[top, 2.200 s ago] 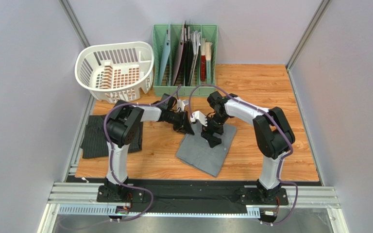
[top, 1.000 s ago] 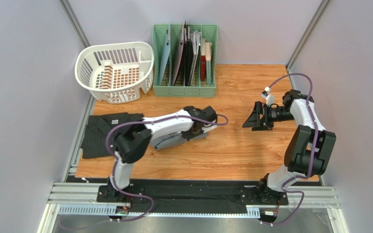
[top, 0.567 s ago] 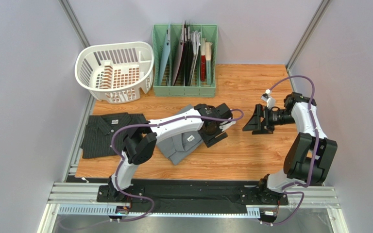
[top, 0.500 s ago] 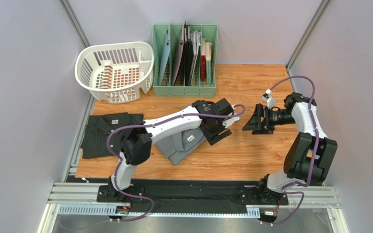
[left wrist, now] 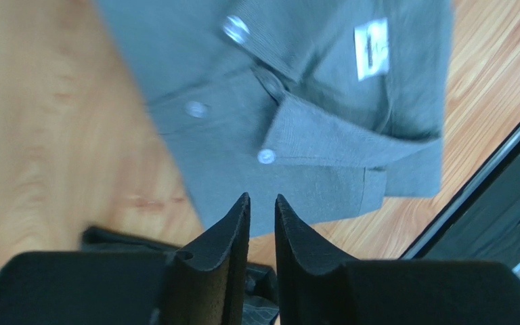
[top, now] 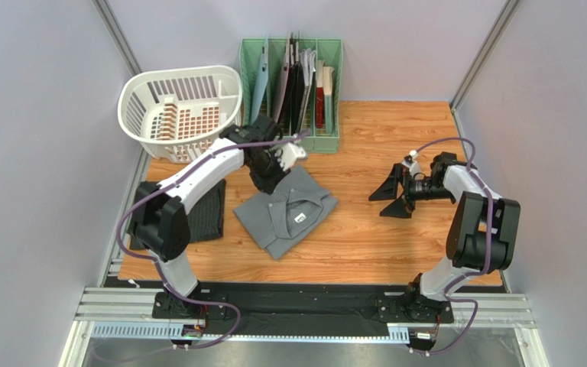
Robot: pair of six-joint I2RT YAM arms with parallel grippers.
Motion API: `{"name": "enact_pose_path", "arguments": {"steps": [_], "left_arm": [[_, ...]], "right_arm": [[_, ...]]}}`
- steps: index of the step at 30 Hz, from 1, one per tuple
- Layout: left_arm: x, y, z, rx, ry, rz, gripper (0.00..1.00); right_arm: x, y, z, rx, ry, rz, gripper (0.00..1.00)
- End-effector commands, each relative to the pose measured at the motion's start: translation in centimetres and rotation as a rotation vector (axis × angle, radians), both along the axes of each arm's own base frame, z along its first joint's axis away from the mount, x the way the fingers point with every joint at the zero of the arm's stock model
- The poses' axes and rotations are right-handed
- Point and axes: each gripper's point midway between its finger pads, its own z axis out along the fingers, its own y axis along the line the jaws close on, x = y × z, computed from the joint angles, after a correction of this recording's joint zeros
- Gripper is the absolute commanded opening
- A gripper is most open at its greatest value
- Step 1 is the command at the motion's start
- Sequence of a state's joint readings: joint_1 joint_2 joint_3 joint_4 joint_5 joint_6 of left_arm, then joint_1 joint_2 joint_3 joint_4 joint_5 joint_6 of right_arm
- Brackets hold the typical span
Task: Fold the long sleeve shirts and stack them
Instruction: Fold the shirt
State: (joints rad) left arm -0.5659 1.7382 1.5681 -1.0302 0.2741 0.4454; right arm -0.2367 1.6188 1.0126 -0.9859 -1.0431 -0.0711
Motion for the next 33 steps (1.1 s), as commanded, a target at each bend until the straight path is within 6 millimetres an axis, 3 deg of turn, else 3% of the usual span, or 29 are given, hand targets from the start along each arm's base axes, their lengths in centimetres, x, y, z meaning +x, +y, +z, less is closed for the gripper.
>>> {"name": "enact_pose_path", "arguments": {"steps": [1,4,7,11,13,15,17,19,20,21,22,23,25,26,29,32,33], "left_arm": [[-0.9,0.4,-5.7,0.127,0.031,-0.178,0.24],[-1.3,0.5,-9.3,0.18,0.126,-0.146,0.15],[-4.0,-2.0,-11.3,0.156,0.247,-0.116,0.11],[-11.1,-10.0,-10.1,0.01,0.471,-0.14,0.06],[-13.4,-14.2,-8.9,-0.037,0.509,-0.152,0.08],[-13.5,-17.2,-6.3,-0.123,0.519,-0.117,0.11],[-12.6,-17.7,-4.1,-0.177,0.49,-0.107,0.15],[-10.6,-16.3,-0.8,-0.275,0.426,-0.068,0.28],[-9.9,-15.8,2.5,-0.372,0.391,-0.045,0.32],[-9.6,-14.4,2.2,-0.382,0.404,-0.004,0.38],[-7.6,-12.6,2.9,-0.41,0.38,0.063,0.4],[-6.9,-11.3,4.5,-0.442,0.339,0.087,0.42],[-5.0,-8.1,4.4,-0.448,0.309,0.174,0.46],[-4.5,-7.0,5.5,-0.466,0.263,0.188,0.48],[-3.2,-3.1,5.4,-0.456,0.19,0.279,0.66],[-3.0,-0.3,5.2,-0.458,0.17,0.323,0.7],[-2.9,0.1,5.3,-0.465,0.168,0.332,0.7]], "right_arm": [[0.6,0.5,-0.8,0.063,0.09,-0.046,0.93],[0.2,0.5,-1.1,0.054,0.098,-0.044,0.92],[0.2,0.2,-1.2,0.031,0.103,-0.054,0.92],[1.0,-0.8,-1.5,-0.015,0.1,-0.075,0.91],[1.7,-1.3,-1.8,-0.059,0.091,-0.076,0.89],[2.3,-1.7,-2.4,-0.088,0.1,-0.077,0.88],[3.1,-1.8,-2.3,-0.123,0.083,-0.066,0.87],[3.8,-1.4,-2.2,-0.142,0.064,-0.047,0.86],[3.8,-0.6,-2.3,-0.164,0.054,-0.008,0.86],[3.8,-0.2,-2.4,-0.179,0.05,0.013,0.86],[4.0,0.3,-2.4,-0.197,0.026,0.044,0.86],[3.7,1.6,-2.5,-0.207,0.014,0.098,0.86],[3.7,2.4,-3.6,-0.251,0.018,0.145,0.87],[3.7,3.9,-3.9,-0.271,-0.029,0.223,0.87],[4.5,5.1,-6.1,-0.369,-0.042,0.319,0.87],[5.4,5.3,-8.7,-0.459,-0.063,0.39,0.79],[6.3,5.1,-9.1,-0.492,-0.092,0.404,0.66]]}}
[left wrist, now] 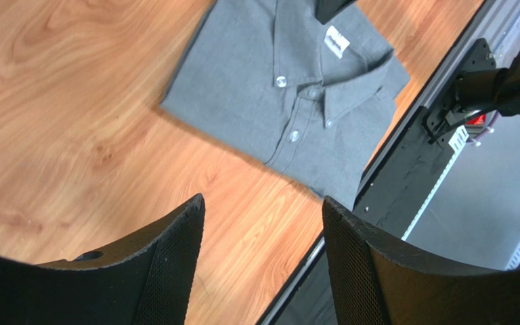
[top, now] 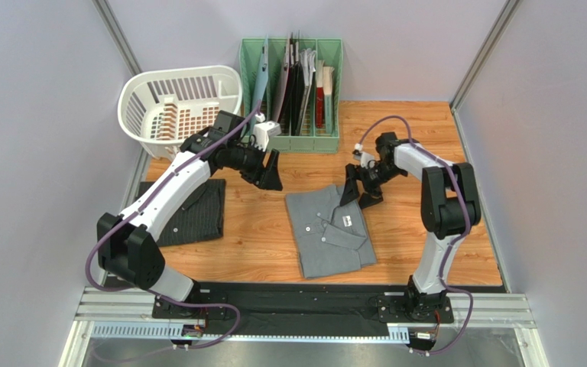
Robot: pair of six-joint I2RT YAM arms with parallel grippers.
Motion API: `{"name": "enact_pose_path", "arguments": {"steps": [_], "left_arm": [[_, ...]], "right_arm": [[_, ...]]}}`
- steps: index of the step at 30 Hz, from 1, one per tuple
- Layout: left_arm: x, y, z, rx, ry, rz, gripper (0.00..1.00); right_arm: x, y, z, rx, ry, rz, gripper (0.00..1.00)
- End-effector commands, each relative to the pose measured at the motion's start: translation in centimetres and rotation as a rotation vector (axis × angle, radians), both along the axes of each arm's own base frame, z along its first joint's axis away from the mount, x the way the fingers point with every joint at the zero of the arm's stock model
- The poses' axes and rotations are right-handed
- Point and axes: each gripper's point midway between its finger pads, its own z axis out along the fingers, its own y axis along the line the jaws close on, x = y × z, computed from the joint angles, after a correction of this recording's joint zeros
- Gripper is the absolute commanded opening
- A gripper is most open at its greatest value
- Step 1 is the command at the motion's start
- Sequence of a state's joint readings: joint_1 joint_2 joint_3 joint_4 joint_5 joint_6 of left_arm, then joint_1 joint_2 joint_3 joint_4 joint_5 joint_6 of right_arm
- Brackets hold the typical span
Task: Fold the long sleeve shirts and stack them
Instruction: Fold the shirt
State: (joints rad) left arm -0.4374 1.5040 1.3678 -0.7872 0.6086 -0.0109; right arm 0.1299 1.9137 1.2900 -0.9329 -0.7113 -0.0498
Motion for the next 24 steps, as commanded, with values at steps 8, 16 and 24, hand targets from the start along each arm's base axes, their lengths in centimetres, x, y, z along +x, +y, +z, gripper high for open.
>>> {"name": "enact_pose_path", "arguments": {"steps": [8,16,24], "left_arm": [[-2.9,3.2,0.9,-0.113,-0.042,0.012,0.67],[-6.1,2.5,0.3,-0.244,0.025,0.019,0.66],[-5.6,1.6,-4.3,-0.264,0.242,0.113,0.65]], "right_arm": [[2.6,2.8,-2.1,0.116,-0.048,0.417,0.09],[-2.1,8.7,2.3,0.44,-0.085,0.759,0.14],[0.6,9.8,-0.5,0.116,-0.232,1.004,0.42]]}}
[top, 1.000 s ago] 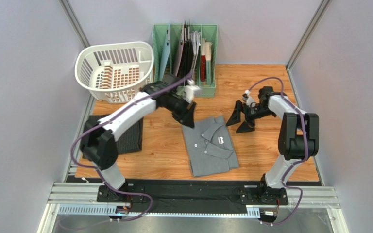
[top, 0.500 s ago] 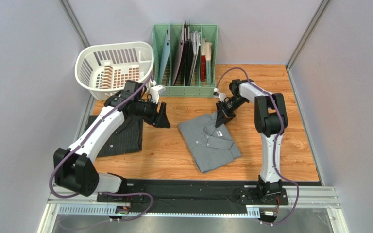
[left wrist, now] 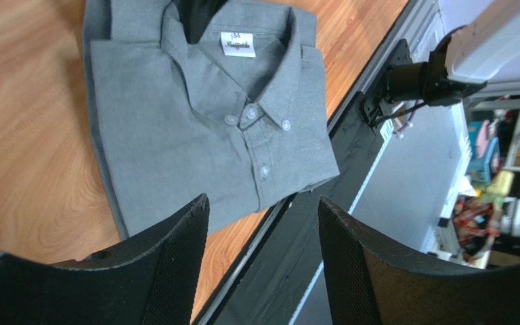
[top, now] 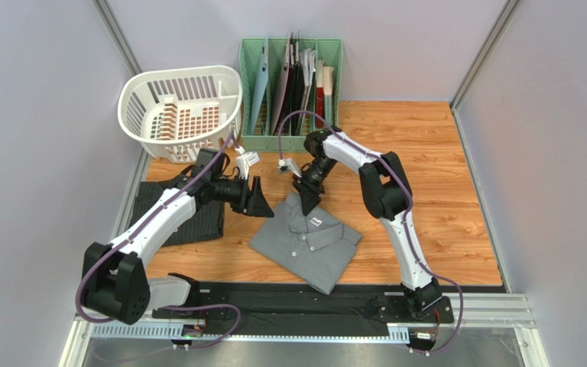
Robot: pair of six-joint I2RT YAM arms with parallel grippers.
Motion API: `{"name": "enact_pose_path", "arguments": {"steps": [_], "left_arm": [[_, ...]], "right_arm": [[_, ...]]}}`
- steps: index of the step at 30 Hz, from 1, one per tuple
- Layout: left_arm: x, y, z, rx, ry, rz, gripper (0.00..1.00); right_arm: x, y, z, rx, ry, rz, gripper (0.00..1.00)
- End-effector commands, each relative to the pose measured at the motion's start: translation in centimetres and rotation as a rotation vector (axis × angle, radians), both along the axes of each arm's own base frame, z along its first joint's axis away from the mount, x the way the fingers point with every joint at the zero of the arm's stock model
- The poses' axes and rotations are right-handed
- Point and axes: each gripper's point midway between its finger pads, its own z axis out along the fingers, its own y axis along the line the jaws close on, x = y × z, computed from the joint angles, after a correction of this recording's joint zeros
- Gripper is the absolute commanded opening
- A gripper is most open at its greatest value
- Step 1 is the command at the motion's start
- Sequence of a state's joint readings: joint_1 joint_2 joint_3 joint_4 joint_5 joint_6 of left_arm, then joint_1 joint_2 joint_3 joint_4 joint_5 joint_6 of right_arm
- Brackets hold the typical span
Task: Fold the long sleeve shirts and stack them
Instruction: Fold the shirt
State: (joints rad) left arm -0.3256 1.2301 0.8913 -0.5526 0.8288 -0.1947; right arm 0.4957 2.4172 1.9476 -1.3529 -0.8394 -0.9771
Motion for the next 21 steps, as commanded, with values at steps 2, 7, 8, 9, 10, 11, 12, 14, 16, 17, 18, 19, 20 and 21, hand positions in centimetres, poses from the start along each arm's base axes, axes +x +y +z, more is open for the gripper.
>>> {"name": "enact_pose_path", "arguments": {"steps": [2,7,8,9,10,11,12,14,16,17,18,19,20,21], "left_arm": [[1.7,-1.1,-1.8,-0.03,0.1,0.049,0.63],[3.3,-2.2,-2.7,-0.056,0.17,0.03,0.52],[3.6,-2.6,-3.2,-0.058,0.2,0.022,0.46],[3.6,-2.9,-3.6,-0.059,0.219,0.01,0.42],[3.8,-3.2,-4.3,-0.06,0.253,0.003,0.4],[4.1,-3.5,-4.4,-0.066,0.259,-0.004,0.33],[4.0,-3.8,-4.7,-0.067,0.275,-0.01,0.31],[4.3,-4.1,-6.1,-0.045,0.316,-0.009,0.28],[4.5,-3.9,-7.5,0.0,0.345,0.011,0.28],[4.6,-3.8,-8.4,0.02,0.365,0.018,0.27],[4.6,-3.7,-8.8,0.031,0.373,0.019,0.27],[4.6,-3.4,-9.3,0.054,0.385,0.025,0.27],[4.7,-3.4,-9.9,0.068,0.399,0.03,0.27],[4.8,-3.3,-10.3,0.078,0.403,0.036,0.27]], "right_arm": [[3.3,-3.5,4.0,-0.199,-0.062,-0.108,0.51],[6.9,-6.0,11.6,-0.127,-0.13,-0.424,0.64],[6.7,-5.5,12.8,-0.053,-0.091,-0.471,0.62],[5.9,-5.9,13.9,-0.019,-0.043,-0.509,0.6],[3.6,-7.1,13.9,-0.023,0.08,-0.589,0.57],[2.0,-6.8,15.2,0.052,0.169,-0.604,0.49],[0.1,-7.0,14.9,0.059,0.247,-0.617,0.47],[-4.8,-7.2,14.0,0.064,0.404,-0.622,0.47],[-7.2,-7.0,13.2,0.062,0.472,-0.614,0.47],[-8.7,-7.2,11.6,0.016,0.536,-0.626,0.46],[-9.3,-7.2,10.9,0.0,0.564,-0.625,0.45],[-9.8,-7.2,10.4,-0.014,0.593,-0.623,0.45],[-10.1,-7.2,9.5,-0.034,0.624,-0.621,0.44],[-10.4,-7.4,8.9,-0.052,0.637,-0.62,0.44]]}}
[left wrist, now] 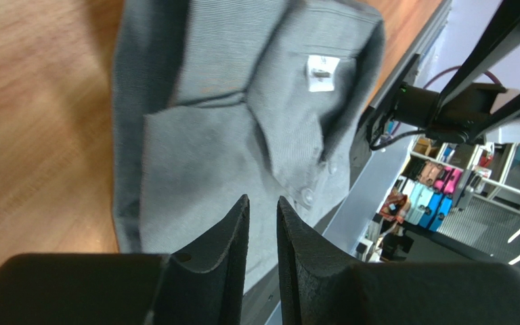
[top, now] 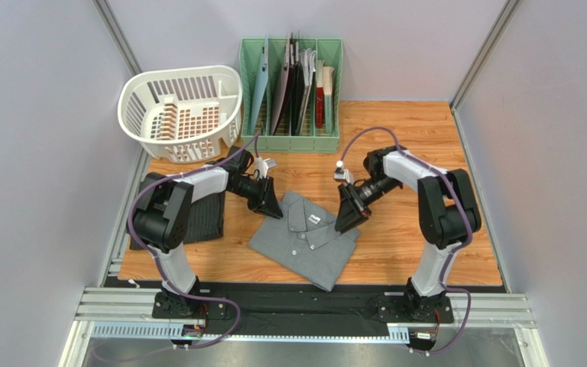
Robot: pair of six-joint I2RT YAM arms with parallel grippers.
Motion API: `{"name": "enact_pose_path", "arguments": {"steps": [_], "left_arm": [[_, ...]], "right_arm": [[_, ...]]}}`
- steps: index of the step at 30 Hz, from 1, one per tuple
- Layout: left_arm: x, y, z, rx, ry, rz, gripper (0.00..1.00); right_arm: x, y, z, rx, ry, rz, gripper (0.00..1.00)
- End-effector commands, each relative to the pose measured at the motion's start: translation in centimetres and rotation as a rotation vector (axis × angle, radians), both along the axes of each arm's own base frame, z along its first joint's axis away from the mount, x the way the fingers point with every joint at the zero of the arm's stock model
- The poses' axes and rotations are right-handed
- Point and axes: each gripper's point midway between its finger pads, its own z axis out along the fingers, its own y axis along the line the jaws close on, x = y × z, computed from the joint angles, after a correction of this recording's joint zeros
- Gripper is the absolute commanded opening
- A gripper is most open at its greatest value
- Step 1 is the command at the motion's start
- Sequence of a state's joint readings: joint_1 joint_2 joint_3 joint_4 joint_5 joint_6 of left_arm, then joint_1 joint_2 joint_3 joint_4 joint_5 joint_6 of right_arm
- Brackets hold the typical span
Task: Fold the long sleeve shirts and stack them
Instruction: Fold the shirt
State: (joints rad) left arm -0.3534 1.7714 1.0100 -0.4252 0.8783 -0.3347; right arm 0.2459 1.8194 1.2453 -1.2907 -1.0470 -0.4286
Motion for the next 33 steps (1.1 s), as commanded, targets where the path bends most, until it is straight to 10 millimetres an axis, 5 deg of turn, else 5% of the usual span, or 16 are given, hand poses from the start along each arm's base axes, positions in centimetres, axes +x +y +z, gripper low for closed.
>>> {"name": "enact_pose_path", "arguments": {"steps": [1,4,9,14,21,25,26,27,28,33], "left_arm": [[0.9,0.1,-1.3,0.05,0.015,0.012,0.27],[1.1,0.2,-1.9,0.067,0.027,0.02,0.28],[0.4,0.7,-2.6,0.094,0.035,0.032,0.29],[-0.7,0.6,-3.5,0.11,0.058,0.046,0.29],[-0.6,-0.2,-3.4,0.14,0.03,0.021,0.29],[-0.2,0.0,-2.5,0.148,-0.013,0.017,0.31],[-0.1,0.1,-2.3,0.146,-0.024,0.02,0.32],[0.0,-0.1,-1.8,0.129,-0.038,0.013,0.37],[0.3,-0.4,-1.0,0.107,-0.061,0.007,0.53],[1.4,-1.3,2.9,0.03,-0.182,-0.017,0.62]], "right_arm": [[-0.9,1.0,-1.8,0.025,0.127,-0.019,0.44],[0.2,0.3,-4.6,-0.102,0.113,-0.024,0.45],[5.2,-2.0,-9.8,-0.393,-0.016,-0.073,0.48],[11.8,-3.9,-10.9,-0.54,-0.144,-0.128,0.48],[16.2,-4.0,-10.3,-0.568,-0.245,-0.12,0.47],[14.2,-3.9,-5.5,-0.452,-0.317,-0.095,0.45],[12.8,-3.0,-2.6,-0.362,-0.353,-0.085,0.45],[10.5,-3.3,-2.6,-0.343,-0.324,-0.069,0.45],[8.8,-3.1,-2.1,-0.311,-0.305,-0.059,0.45],[0.1,-1.9,-1.4,-0.217,-0.273,0.051,0.45]]}}
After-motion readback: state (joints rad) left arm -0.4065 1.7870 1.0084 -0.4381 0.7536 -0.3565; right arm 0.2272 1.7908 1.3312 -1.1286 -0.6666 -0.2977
